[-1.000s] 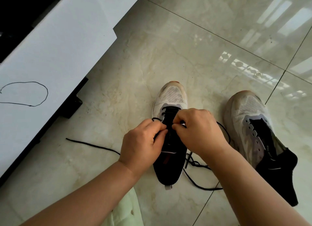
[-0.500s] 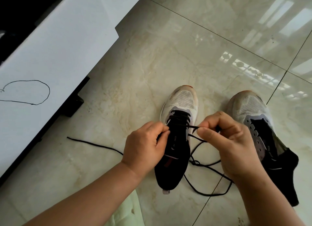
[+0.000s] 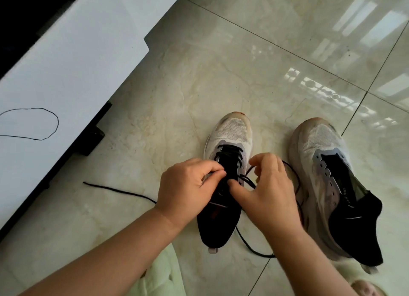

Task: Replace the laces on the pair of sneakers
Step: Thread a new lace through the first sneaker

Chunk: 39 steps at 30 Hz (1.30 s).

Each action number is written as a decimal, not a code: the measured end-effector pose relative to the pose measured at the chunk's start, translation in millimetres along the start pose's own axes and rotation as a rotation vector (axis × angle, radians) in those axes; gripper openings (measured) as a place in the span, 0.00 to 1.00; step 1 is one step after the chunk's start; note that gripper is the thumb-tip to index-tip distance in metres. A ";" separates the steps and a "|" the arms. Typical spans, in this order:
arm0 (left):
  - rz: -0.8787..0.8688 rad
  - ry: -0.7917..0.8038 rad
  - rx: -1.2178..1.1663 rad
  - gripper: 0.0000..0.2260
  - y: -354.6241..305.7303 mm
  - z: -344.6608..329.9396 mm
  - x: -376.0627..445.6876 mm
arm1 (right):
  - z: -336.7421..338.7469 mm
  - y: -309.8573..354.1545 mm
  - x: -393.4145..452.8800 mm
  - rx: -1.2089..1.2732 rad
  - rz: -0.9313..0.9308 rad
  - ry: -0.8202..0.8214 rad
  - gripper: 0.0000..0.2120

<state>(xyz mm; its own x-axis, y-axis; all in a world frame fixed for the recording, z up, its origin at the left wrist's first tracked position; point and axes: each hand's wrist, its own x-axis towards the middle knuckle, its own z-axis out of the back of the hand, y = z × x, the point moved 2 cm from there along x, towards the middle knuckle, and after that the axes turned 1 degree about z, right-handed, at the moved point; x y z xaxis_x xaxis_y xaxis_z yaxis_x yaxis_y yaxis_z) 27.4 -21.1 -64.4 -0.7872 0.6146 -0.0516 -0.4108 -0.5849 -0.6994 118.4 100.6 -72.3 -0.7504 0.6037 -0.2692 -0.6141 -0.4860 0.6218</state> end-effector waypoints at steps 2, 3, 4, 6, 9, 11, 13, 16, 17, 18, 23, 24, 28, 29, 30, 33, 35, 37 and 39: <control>-0.039 -0.025 0.024 0.06 -0.1 1.3 0.0 | -9.4 -1.7 -4.9 0.153 -0.142 -0.102 0.21; -0.037 -0.047 0.028 0.05 2.0 3.5 0.3 | -13.3 -3.5 -7.4 0.202 -0.196 -0.138 0.21; -0.025 -0.079 0.033 0.05 5.9 7.2 1.1 | -16.8 -5.3 -8.8 0.228 -0.230 -0.163 0.20; 0.020 -0.175 0.056 0.04 20.0 18.7 2.6 | -20.2 -8.5 -11.4 0.277 -0.282 -0.184 0.21; 0.175 -0.304 0.066 0.04 47.6 38.0 4.3 | -19.3 -13.9 -11.7 0.306 -0.326 -0.199 0.21; 0.331 -0.318 0.069 0.05 65.1 43.6 3.4 | -18.7 -14.3 -11.5 0.281 -0.312 -0.185 0.21; 0.452 -0.208 0.107 0.06 73.8 41.2 2.9 | -18.5 -11.9 -10.5 0.232 -0.261 -0.144 0.23; 0.416 0.033 0.180 0.11 65.3 29.5 4.3 | -16.6 -7.4 -6.7 0.215 -0.176 -0.071 0.27; 0.327 0.089 0.170 0.16 58.4 23.8 6.3 | -15.6 -6.4 -5.5 0.221 -0.146 -0.058 0.27; 0.214 0.119 0.158 0.19 48.6 18.6 9.5 | -14.1 -5.3 -4.6 0.224 -0.116 -0.054 0.27; -0.051 0.182 0.146 0.17 13.1 -7.5 17.6 | -10.1 -1.5 3.1 0.261 -0.037 -0.063 0.19; -0.015 0.173 0.103 0.17 12.4 -9.6 18.1 | -10.6 -1.4 4.3 0.279 -0.047 -0.052 0.18; 0.162 0.206 -0.115 0.17 14.4 -9.4 16.7 | -11.3 -2.4 6.8 0.329 -0.059 -0.072 0.17; 0.170 0.200 -0.114 0.17 17.0 -7.8 15.3 | -11.4 -2.2 7.1 0.322 -0.052 -0.079 0.17; 0.181 0.181 -0.099 0.17 21.6 -4.6 13.5 | -11.6 -2.2 7.2 0.315 -0.047 -0.085 0.16; 0.260 0.093 0.072 0.16 39.3 11.7 7.1 | -13.0 -1.7 7.9 0.296 -0.011 -0.094 0.14; 0.336 0.090 0.160 0.15 46.4 18.1 4.1 | -14.5 -0.1 7.7 0.282 0.036 -0.086 0.13; 0.352 0.130 0.086 0.12 41.1 14.2 5.2 | -15.6 0.9 7.9 0.294 0.057 -0.090 0.12; 0.331 0.147 -0.060 0.09 29.0 5.5 10.5 | -16.0 0.5 8.4 0.315 0.053 -0.109 0.11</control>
<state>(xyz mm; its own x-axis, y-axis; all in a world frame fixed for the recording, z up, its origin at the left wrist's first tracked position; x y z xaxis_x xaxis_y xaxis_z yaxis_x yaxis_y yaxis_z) 4.8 -34.5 -81.2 -0.7964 0.4696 -0.3810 -0.1140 -0.7353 -0.6680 107.9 95.4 -86.0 -0.7379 0.6554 -0.1610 -0.4567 -0.3093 0.8342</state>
